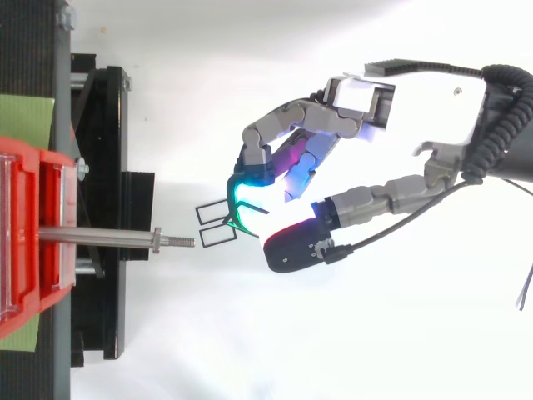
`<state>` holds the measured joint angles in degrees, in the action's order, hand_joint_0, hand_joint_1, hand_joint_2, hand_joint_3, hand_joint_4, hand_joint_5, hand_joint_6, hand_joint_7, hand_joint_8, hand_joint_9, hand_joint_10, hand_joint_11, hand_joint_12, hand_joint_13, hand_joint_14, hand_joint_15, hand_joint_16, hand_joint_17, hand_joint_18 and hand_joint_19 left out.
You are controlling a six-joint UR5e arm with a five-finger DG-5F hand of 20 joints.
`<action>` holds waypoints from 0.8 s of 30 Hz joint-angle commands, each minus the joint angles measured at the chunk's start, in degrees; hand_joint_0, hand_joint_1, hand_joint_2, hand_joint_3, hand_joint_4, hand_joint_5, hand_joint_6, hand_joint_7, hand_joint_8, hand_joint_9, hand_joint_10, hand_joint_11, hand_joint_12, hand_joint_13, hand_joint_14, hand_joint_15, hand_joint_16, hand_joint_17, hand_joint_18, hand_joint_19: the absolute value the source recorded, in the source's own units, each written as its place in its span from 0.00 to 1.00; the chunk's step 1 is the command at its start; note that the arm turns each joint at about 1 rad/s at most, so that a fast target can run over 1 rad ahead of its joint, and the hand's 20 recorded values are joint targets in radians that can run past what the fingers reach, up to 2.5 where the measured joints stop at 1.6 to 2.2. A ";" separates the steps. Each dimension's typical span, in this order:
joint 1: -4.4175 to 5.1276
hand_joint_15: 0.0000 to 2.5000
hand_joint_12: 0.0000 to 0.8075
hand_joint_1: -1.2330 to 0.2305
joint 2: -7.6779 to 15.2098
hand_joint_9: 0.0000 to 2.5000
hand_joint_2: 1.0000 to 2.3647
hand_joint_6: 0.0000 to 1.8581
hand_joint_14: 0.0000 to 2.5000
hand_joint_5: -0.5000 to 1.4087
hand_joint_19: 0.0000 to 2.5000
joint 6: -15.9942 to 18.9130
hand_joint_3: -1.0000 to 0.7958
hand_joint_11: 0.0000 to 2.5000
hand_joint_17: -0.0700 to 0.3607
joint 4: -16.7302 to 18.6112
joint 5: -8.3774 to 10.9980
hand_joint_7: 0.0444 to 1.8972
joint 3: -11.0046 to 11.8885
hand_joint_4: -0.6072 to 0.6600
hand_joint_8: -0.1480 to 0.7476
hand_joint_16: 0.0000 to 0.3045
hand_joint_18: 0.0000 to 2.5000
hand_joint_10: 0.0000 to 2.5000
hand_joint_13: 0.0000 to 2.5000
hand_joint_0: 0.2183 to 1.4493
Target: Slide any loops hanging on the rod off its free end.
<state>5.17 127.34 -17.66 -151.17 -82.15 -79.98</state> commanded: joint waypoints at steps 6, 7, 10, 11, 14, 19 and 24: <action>0.02 0.08 0.55 0.38 0.02 0.43 0.00 0.47 0.00 0.21 0.12 -0.62 0.53 0.22 0.53 0.00 -0.02 0.76 -0.09 0.61 0.63 0.23 0.32 0.00 0.33 0.30; 0.02 0.08 0.55 0.38 -0.07 0.43 0.00 0.47 0.00 0.21 0.12 -0.62 0.53 0.22 0.53 0.00 -0.02 0.77 0.00 0.61 0.63 0.23 0.32 0.00 0.33 0.30; 0.02 0.08 0.55 0.38 -0.07 0.43 0.00 0.47 0.00 0.21 0.12 -0.62 0.53 0.22 0.53 0.00 -0.02 0.77 0.00 0.61 0.64 0.23 0.32 0.00 0.33 0.30; 0.02 0.09 0.55 0.38 0.02 0.42 0.00 0.47 0.00 0.21 0.12 -0.62 0.53 0.22 0.53 0.00 -0.02 0.77 -0.09 0.61 0.63 0.23 0.32 0.00 0.33 0.30; 0.02 0.09 0.54 0.38 -0.07 0.43 0.00 0.47 0.00 0.21 0.13 -0.62 0.53 0.22 0.52 0.00 -0.02 0.77 0.00 0.60 0.63 0.23 0.32 0.00 0.33 0.30; 0.02 0.11 0.53 0.38 -0.07 0.44 0.00 0.46 0.00 0.21 0.15 -0.62 0.52 0.23 0.51 0.00 -0.02 0.78 0.00 0.61 0.62 0.22 0.32 0.00 0.34 0.31; 0.02 0.12 0.53 0.38 0.02 0.44 0.00 0.46 0.00 0.21 0.15 -0.62 0.52 0.24 0.51 0.00 -0.02 0.75 0.00 0.61 0.62 0.22 0.31 0.00 0.35 0.32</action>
<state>5.18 127.31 -18.28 -151.17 -82.18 -80.02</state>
